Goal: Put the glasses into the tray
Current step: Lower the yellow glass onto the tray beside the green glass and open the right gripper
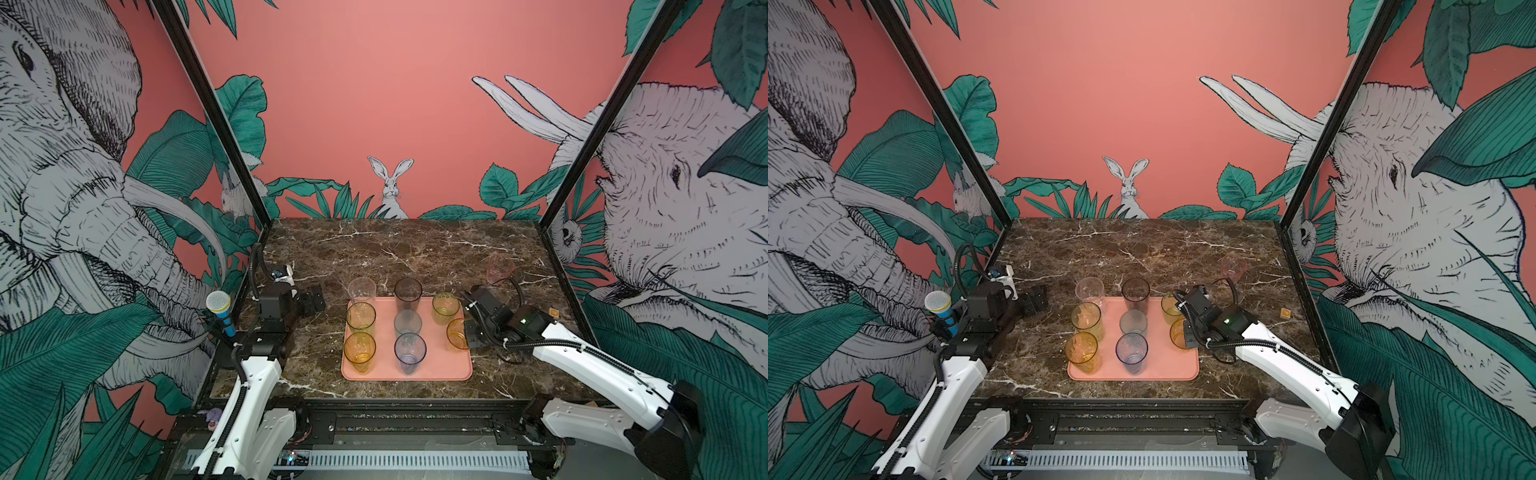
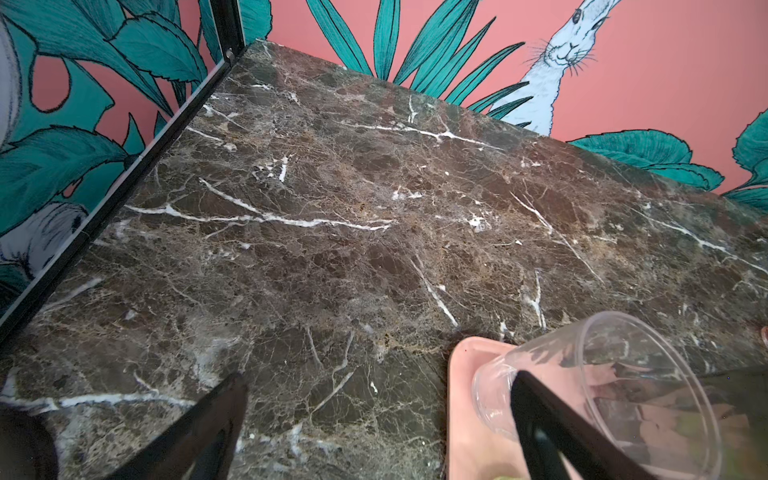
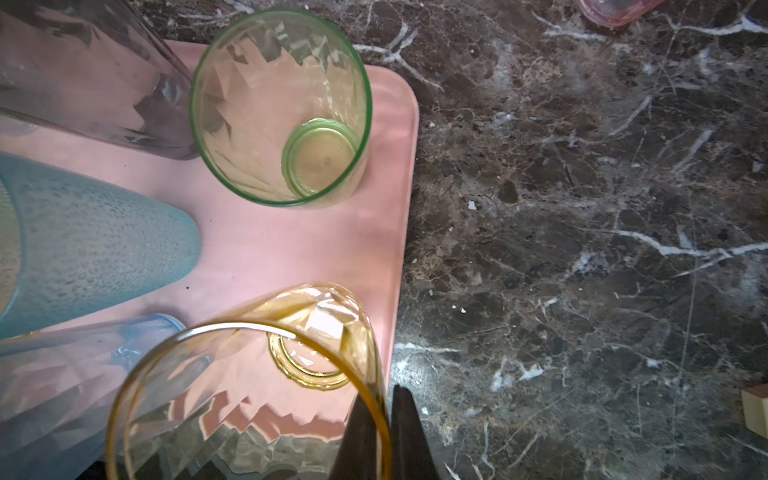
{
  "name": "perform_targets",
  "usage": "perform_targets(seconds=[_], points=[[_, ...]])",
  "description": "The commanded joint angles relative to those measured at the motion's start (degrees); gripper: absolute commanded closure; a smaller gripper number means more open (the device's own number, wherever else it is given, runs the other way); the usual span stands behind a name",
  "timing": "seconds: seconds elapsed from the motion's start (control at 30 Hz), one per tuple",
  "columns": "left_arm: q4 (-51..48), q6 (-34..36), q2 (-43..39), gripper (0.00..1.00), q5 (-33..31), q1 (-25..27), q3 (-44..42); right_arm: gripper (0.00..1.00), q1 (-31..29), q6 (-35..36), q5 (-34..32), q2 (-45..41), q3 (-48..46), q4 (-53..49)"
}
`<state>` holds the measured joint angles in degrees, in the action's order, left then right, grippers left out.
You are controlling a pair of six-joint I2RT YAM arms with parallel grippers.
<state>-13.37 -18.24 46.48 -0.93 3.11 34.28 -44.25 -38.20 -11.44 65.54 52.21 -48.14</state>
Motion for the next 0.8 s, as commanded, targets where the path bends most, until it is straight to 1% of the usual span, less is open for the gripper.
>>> perform_targets(seconds=[0.0, 0.5, 0.77], points=[[0.9, -0.3, -0.3, 0.0, -0.4, 0.0, -1.2, 1.0, -0.5, -1.7, 0.3, 0.9, -0.9, 4.1], [1.0, -0.8, -0.6, 0.0, -0.1, 0.0, -1.9, 1.0, -0.5, -2.4, 1.4, 6.8, -1.8, 8.5], [0.0, -0.4, -1.0, 0.01, 0.3, 0.0, -1.9, 1.0, -0.5, -3.6, 0.9, 7.8, -2.2, 9.1]])
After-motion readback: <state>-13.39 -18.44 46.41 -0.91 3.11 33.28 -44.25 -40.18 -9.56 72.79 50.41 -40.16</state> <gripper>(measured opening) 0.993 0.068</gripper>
